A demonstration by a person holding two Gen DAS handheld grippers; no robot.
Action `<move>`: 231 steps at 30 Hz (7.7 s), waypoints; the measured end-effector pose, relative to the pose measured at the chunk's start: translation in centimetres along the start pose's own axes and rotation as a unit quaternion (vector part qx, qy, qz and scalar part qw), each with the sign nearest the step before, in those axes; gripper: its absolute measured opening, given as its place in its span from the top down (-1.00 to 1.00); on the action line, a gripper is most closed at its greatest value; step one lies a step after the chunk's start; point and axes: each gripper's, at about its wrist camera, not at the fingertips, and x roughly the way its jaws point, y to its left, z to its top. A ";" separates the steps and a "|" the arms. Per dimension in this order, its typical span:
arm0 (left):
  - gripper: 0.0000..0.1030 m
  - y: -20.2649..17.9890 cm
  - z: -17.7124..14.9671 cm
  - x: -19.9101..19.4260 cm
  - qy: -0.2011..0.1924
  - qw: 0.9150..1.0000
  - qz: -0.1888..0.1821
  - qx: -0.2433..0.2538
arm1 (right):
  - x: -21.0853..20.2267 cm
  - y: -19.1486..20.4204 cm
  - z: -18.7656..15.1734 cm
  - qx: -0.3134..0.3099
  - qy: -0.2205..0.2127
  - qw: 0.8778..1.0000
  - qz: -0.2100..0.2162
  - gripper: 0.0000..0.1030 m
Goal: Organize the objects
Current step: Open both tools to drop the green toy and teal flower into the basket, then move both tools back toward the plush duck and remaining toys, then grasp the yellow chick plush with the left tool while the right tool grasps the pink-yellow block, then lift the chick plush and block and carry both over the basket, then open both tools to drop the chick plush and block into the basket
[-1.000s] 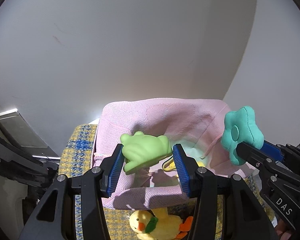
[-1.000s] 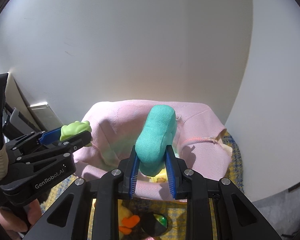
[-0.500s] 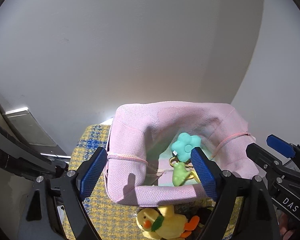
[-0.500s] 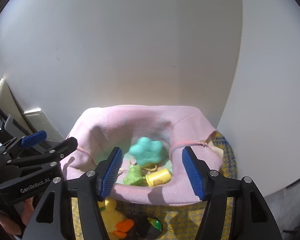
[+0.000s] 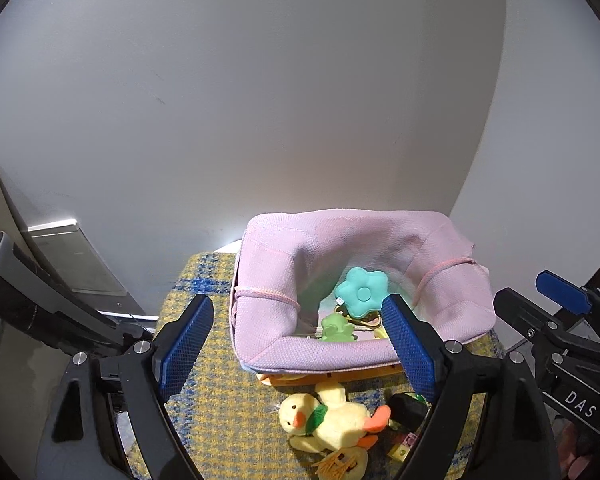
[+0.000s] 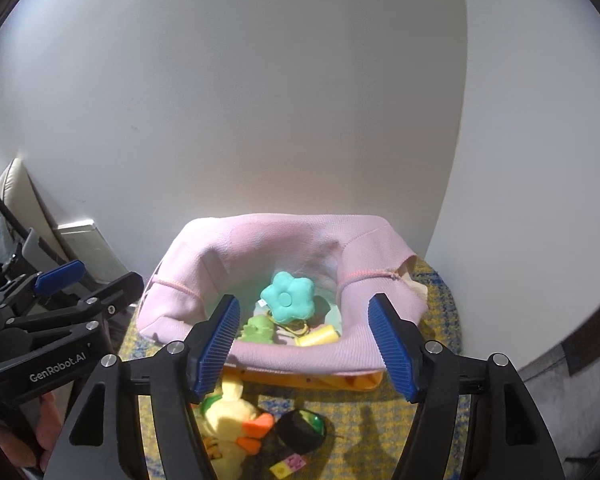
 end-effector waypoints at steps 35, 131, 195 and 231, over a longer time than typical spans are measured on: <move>-0.76 -1.1 -8.4 -4.4 0.009 1.000 -0.004 0.002 | -4.5 -0.6 -8.5 0.001 0.016 1.000 -0.005 -0.53; 0.01 1.3 -22.2 6.9 0.122 0.991 0.035 -0.047 | 11.6 2.2 -20.1 -0.021 0.191 0.981 0.020 0.17; 0.01 -1.7 -2.4 -1.8 -0.019 1.000 -0.018 0.000 | -2.7 0.5 -0.9 -0.023 -0.010 1.000 0.015 0.17; -0.14 -1.2 2.6 7.8 0.021 0.999 -0.029 0.010 | 6.1 -0.2 3.9 -0.020 0.012 0.999 0.026 0.11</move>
